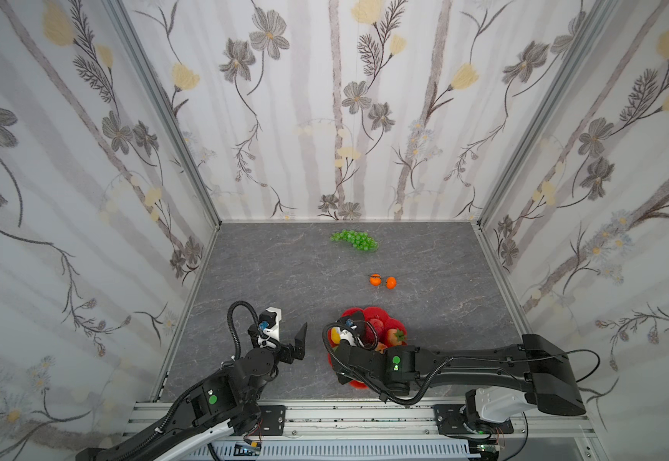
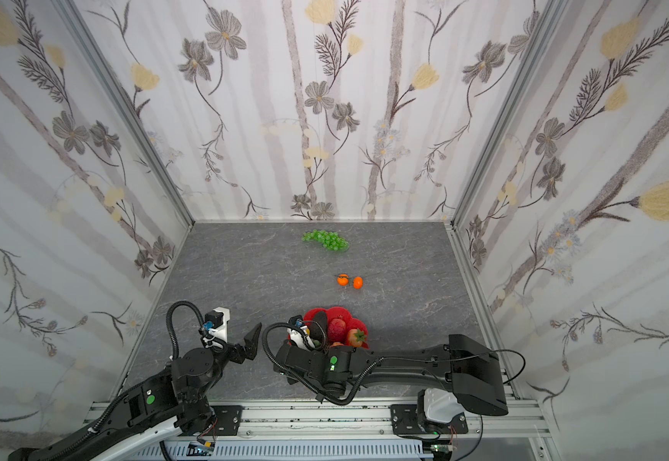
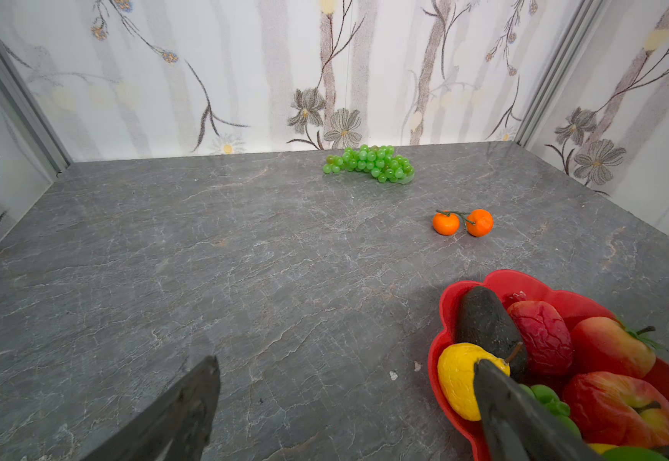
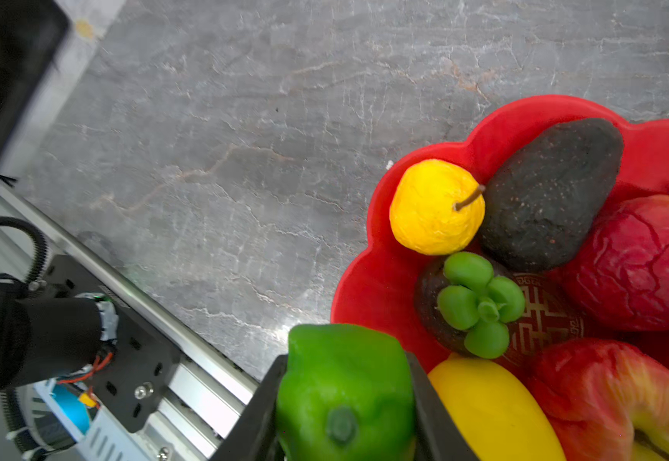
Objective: Place and organize the fake fruits in the fruit bowl
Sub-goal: 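Carry the pepper over the bowl with the right gripper while the left gripper withdraws, then lower the green pepper into the bowl and open the right gripper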
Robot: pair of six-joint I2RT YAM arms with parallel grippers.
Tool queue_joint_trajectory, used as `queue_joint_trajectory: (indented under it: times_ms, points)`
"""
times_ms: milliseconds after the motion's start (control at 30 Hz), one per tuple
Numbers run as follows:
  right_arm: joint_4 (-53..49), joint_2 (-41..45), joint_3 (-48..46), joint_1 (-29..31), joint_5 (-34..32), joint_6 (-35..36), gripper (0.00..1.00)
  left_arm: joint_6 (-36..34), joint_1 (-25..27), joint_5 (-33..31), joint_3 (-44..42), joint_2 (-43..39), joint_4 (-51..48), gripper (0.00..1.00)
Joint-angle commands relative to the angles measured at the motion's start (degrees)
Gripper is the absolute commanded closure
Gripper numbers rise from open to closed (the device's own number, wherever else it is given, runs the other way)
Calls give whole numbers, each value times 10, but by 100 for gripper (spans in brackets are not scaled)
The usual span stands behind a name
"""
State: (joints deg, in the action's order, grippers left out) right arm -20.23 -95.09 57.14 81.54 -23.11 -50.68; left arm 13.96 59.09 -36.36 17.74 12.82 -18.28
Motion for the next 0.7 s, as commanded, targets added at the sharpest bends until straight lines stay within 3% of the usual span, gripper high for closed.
queue_joint_trajectory:
  times_ms: [0,667]
  points:
    - [-16,-18,15,0,-19,2,67,13,-1,-20,-4,-9,-4,0]
    - [-109,-135,105,0,-60,16,61,14,-2,-11,-6,-42,-14,0]
